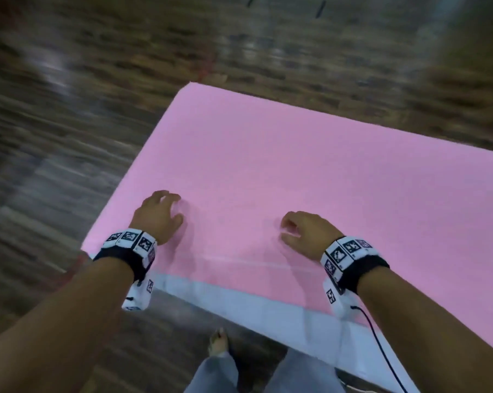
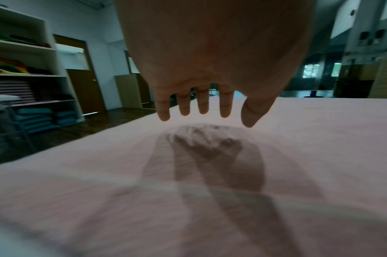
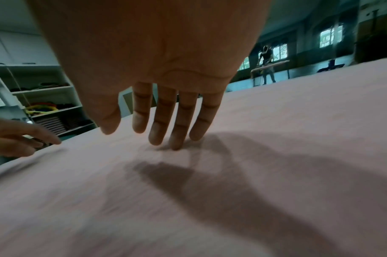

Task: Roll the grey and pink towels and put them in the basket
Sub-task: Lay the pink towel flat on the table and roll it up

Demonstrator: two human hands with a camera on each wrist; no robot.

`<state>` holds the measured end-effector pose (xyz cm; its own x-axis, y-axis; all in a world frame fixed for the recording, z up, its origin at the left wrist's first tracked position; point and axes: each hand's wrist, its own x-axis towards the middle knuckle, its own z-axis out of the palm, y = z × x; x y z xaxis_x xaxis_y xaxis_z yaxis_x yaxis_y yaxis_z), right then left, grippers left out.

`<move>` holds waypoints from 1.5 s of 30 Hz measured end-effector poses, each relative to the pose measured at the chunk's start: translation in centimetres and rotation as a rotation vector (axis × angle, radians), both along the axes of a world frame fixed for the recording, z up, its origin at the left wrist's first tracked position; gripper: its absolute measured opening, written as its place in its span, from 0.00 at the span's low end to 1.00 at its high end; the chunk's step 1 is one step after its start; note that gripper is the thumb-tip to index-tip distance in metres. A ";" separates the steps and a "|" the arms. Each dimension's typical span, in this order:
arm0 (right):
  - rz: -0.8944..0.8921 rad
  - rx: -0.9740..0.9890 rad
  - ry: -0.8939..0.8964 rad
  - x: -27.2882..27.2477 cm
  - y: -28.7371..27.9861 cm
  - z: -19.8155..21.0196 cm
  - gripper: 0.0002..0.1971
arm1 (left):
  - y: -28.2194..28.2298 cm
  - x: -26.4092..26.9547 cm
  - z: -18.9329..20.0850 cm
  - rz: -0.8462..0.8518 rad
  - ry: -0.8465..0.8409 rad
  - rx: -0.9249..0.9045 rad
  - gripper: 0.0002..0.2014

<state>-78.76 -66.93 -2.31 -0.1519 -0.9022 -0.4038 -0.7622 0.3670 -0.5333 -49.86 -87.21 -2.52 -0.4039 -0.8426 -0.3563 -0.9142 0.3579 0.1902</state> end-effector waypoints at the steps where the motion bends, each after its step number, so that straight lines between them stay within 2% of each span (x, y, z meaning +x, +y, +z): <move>1: 0.029 0.016 0.020 2.7 -0.6 -0.5 0.13 | -0.7 2.7 0.0 0.043 -0.005 0.009 0.26; 4: 0.080 0.063 0.143 9.1 -1.3 -1.5 0.18 | -1.6 9.9 -0.4 0.110 -0.018 0.079 0.29; 8: 0.028 0.138 0.177 12.9 -0.6 -2.1 0.21 | -2.1 15.1 -0.8 0.033 0.014 0.084 0.29; 11: 0.033 0.203 0.236 14.0 0.3 -2.1 0.13 | -2.3 16.9 -1.0 0.043 0.098 0.072 0.27; 13: 0.043 0.233 0.272 14.7 0.9 -1.8 0.07 | -2.4 18.1 -1.3 0.028 0.093 0.045 0.24; 16: 0.078 0.248 0.294 15.7 1.8 -1.3 0.06 | -2.5 19.8 -1.9 -0.032 0.086 -0.005 0.16; 21: 0.149 0.278 0.224 17.6 3.1 -0.8 0.08 | -1.5 22.6 -2.8 -0.138 0.017 0.062 0.08; 24: 0.157 0.300 0.124 18.9 4.2 -0.7 0.08 | 0.6 23.8 -3.4 -0.164 -0.043 0.061 0.09; 26: 0.138 0.275 0.042 19.4 5.2 -0.6 0.08 | 2.6 24.0 -3.6 -0.180 -0.150 0.114 0.11; 28: 0.117 0.235 -0.014 19.2 6.2 -0.3 0.07 | 4.9 23.6 -3.7 -0.203 -0.188 0.158 0.12; 33: -0.016 0.073 0.053 15.5 10.0 0.4 0.08 | 11.0 18.4 -2.2 -0.273 -0.024 0.096 0.11; 38: -0.222 -0.085 0.193 7.1 18.9 0.9 0.06 | 18.9 6.7 0.2 -0.451 0.105 0.035 0.09; 43: -0.414 0.010 0.444 -1.8 31.5 0.0 0.26 | 28.3 -6.5 0.7 -0.647 0.172 0.019 0.14; 45: -0.506 0.072 0.470 -4.6 36.6 -0.6 0.34 | 31.9 -11.1 0.4 -0.707 0.165 0.046 0.19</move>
